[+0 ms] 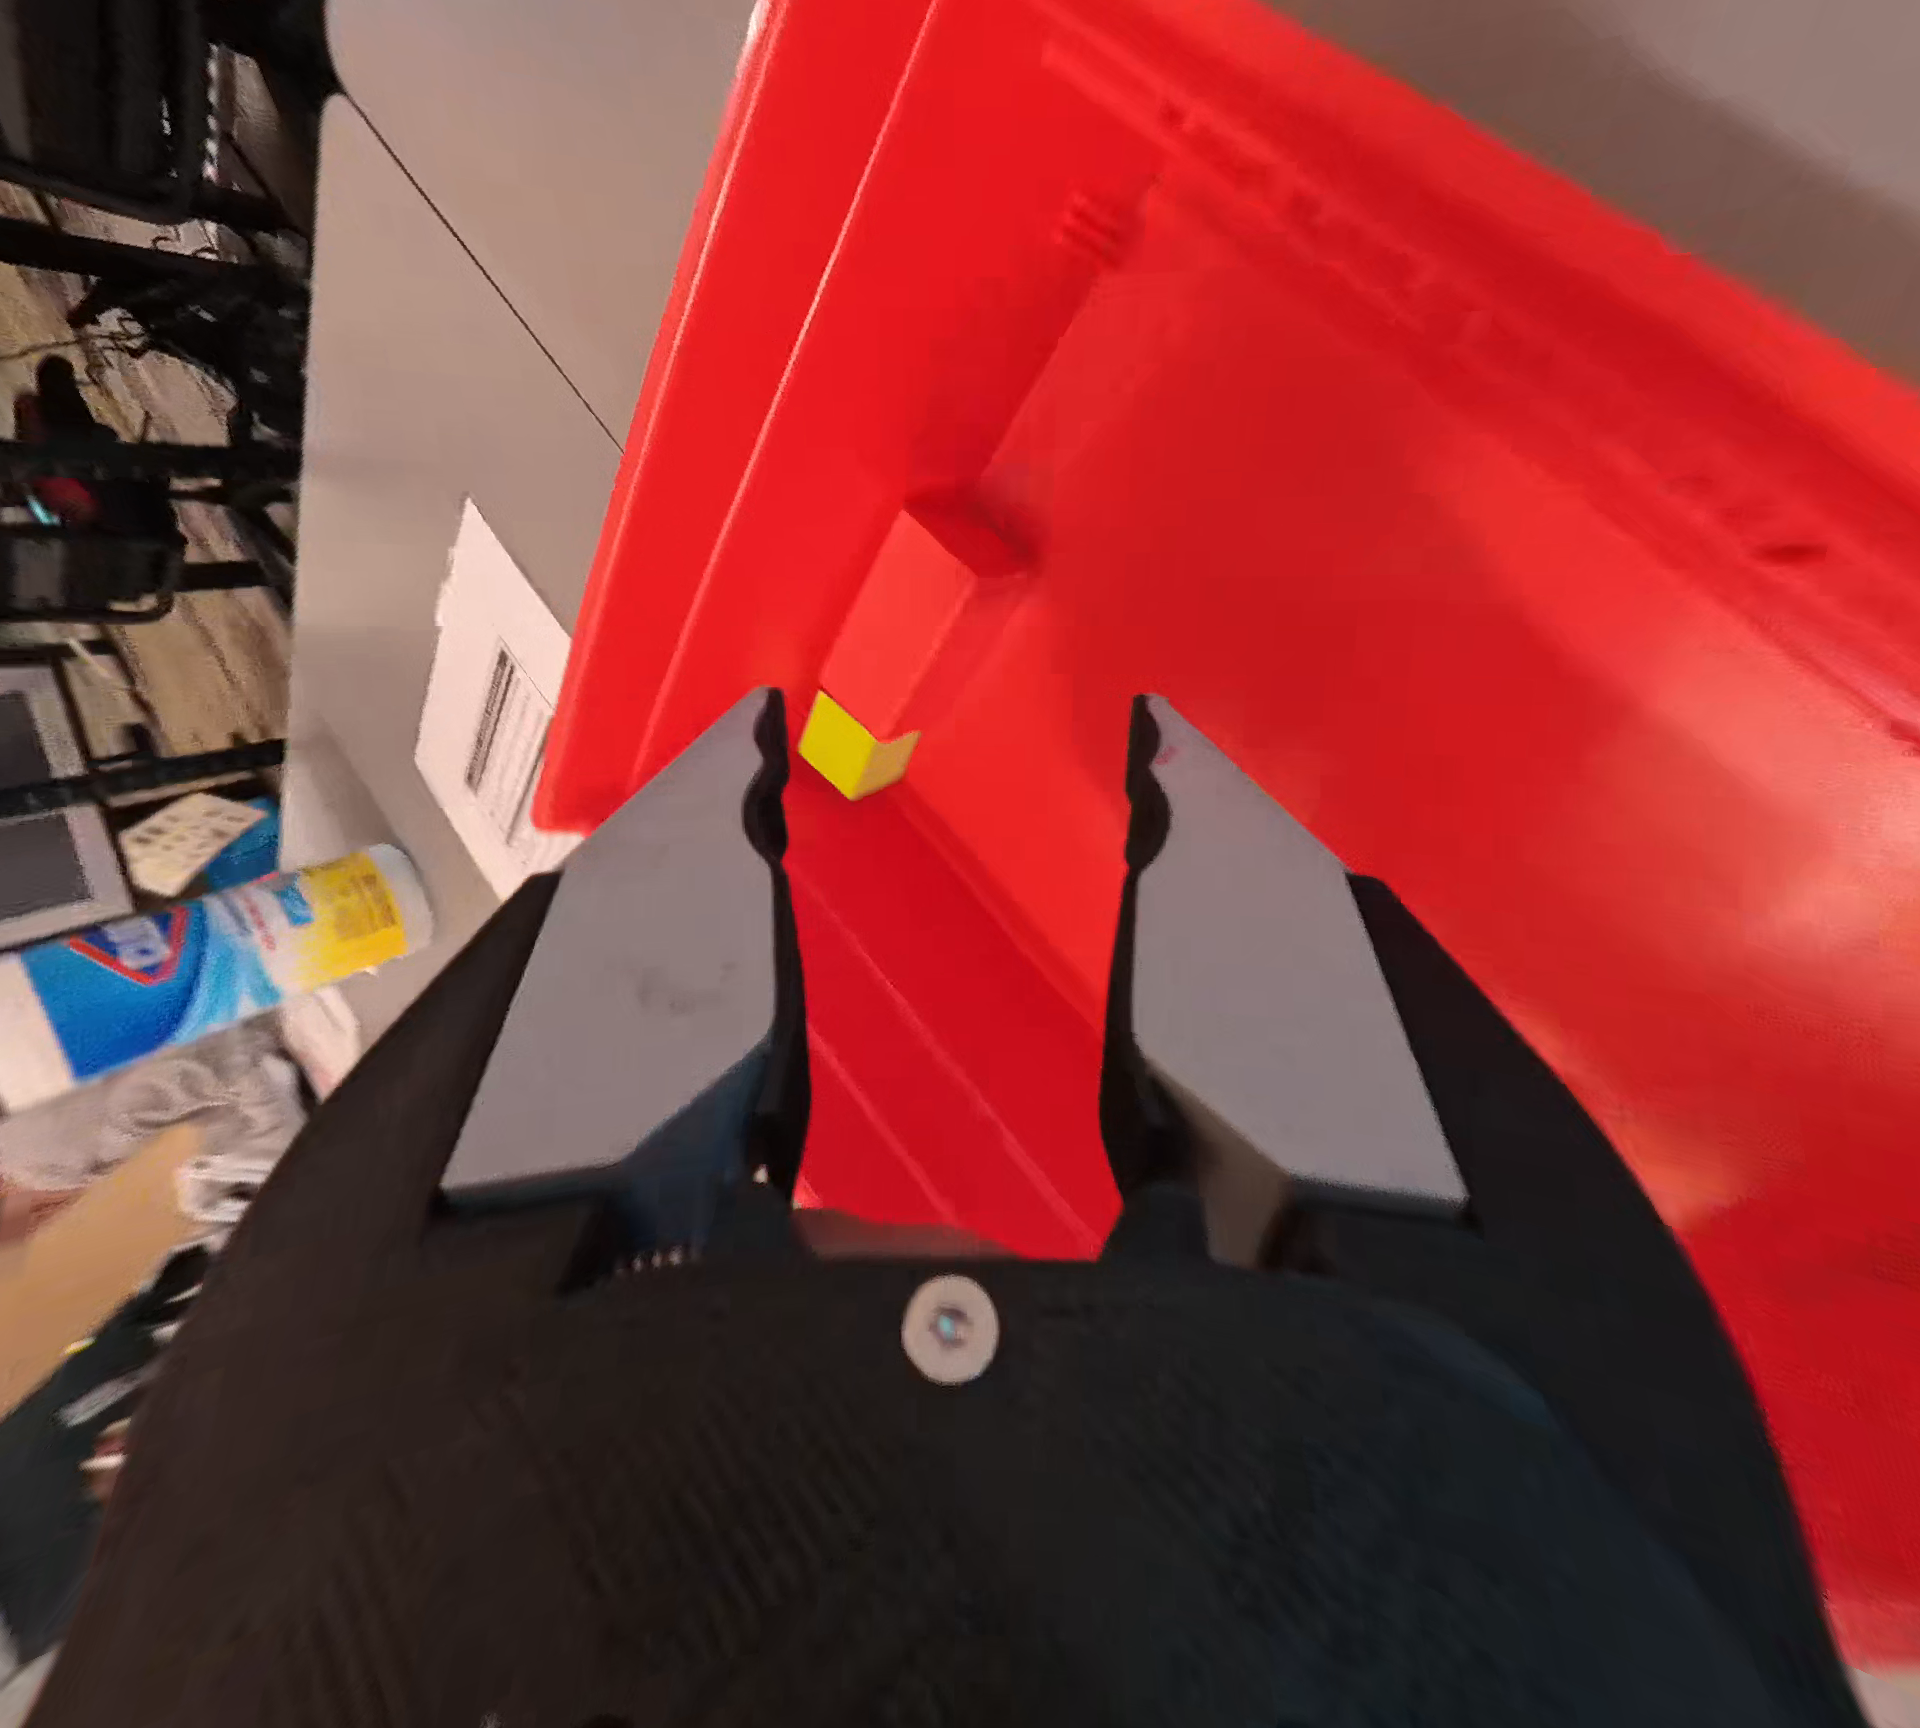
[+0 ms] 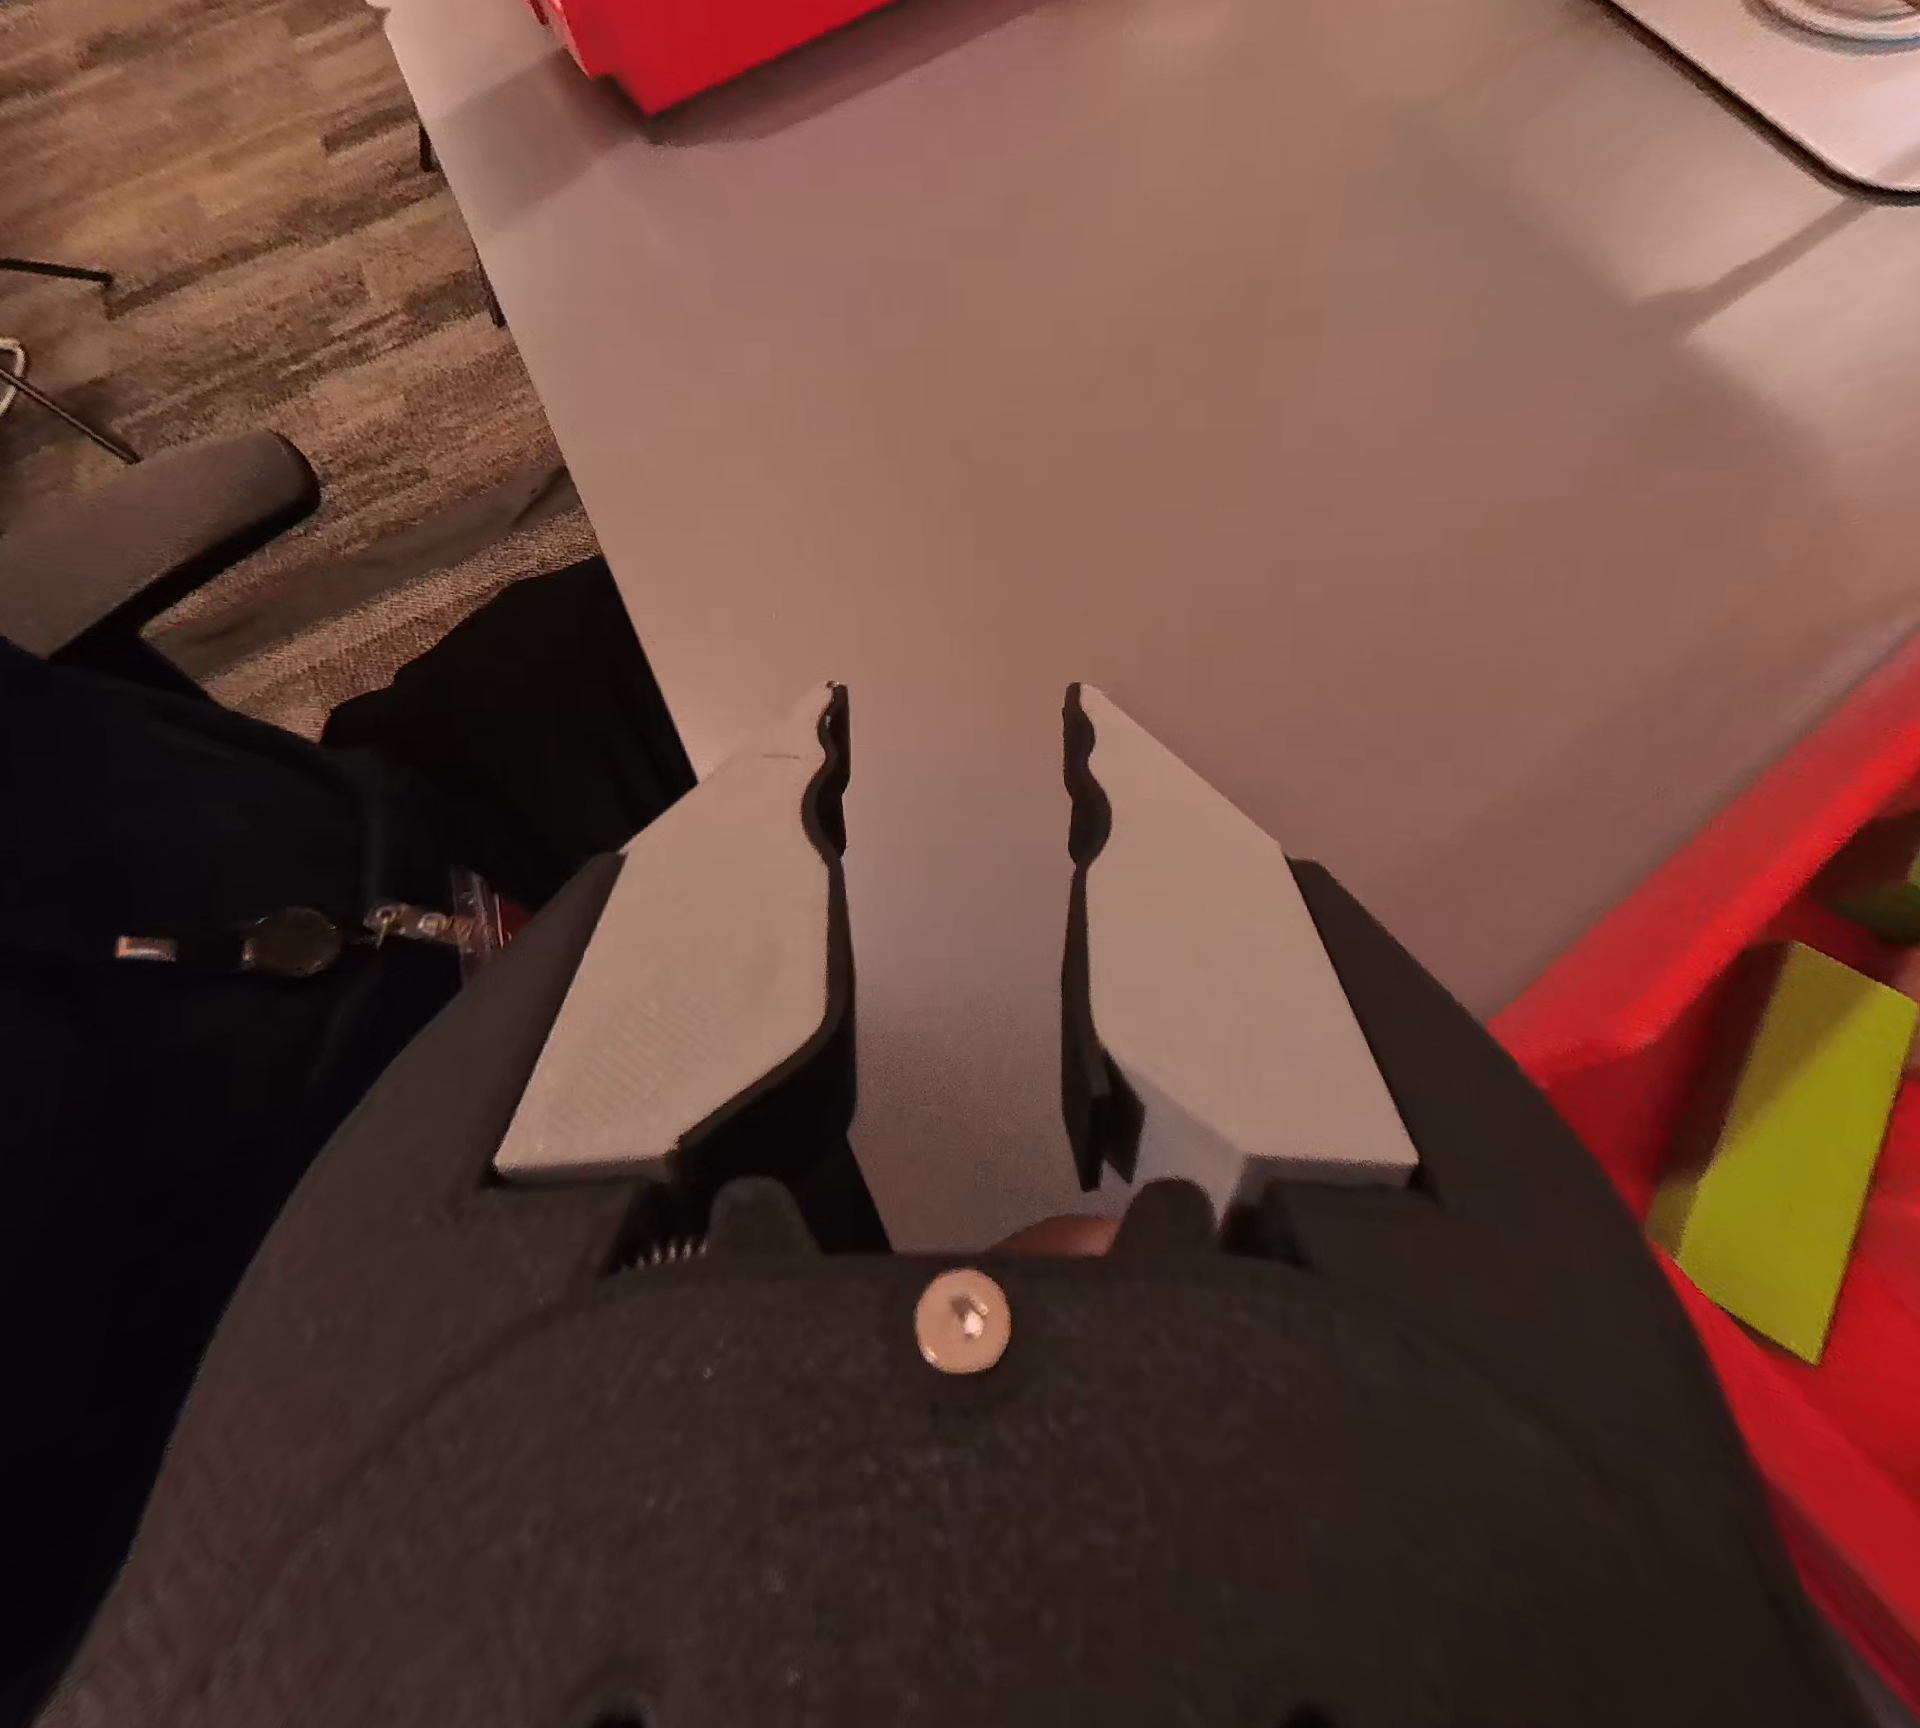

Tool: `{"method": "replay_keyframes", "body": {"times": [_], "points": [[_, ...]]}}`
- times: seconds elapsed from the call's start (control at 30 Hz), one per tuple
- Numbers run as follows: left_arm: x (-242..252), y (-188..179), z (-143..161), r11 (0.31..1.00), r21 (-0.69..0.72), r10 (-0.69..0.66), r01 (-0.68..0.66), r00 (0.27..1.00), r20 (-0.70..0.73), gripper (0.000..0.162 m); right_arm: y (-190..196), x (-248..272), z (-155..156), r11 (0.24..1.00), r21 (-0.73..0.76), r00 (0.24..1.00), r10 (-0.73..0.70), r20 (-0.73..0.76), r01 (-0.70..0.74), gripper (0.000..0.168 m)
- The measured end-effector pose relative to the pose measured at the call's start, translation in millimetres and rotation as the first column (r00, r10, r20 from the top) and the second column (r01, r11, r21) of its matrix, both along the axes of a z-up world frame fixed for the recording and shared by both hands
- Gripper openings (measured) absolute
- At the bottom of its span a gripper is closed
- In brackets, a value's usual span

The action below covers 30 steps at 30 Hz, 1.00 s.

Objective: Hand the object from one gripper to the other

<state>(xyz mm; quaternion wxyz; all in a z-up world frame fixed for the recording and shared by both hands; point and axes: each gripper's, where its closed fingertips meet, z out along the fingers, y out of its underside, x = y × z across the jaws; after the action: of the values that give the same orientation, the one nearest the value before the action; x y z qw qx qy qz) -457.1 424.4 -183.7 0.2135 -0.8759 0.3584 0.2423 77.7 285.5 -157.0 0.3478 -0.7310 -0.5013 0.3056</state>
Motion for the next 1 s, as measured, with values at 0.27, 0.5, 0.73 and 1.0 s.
{"method": "replay_keyframes", "body": {"times": [0.27, 0.5, 0.73, 1.0], "points": [[-27, 33, -48, 0.964, -0.265, -0.049, 0.026, 0.995, -0.081, 0.043, 25, 1, -12, 0.999, -0.021, 0.999, -0.033, -0.036, 0.032, 0.037], [-16, 3, -52, 0.909, -0.408, -0.091, 0.089, 0.996, 0.016, 0.012, 21, -1, 8, 0.999, 0.037, 0.994, -0.004, -0.110, 0.008, 0.034], [-38, 0, -38, 0.933, -0.359, -0.074, 0.032, 0.992, -0.104, 0.051, 16, 5, 11, 0.999, 0.033, 0.992, -0.015, -0.126, 0.020, 0.034], [-45, 22, -61, 0.920, -0.375, -0.174, 0.116, 0.977, -0.124, 0.052, 18, 7, 13, 0.999, 0.019, 0.988, -0.030, -0.153, 0.034, 0.034]]}}
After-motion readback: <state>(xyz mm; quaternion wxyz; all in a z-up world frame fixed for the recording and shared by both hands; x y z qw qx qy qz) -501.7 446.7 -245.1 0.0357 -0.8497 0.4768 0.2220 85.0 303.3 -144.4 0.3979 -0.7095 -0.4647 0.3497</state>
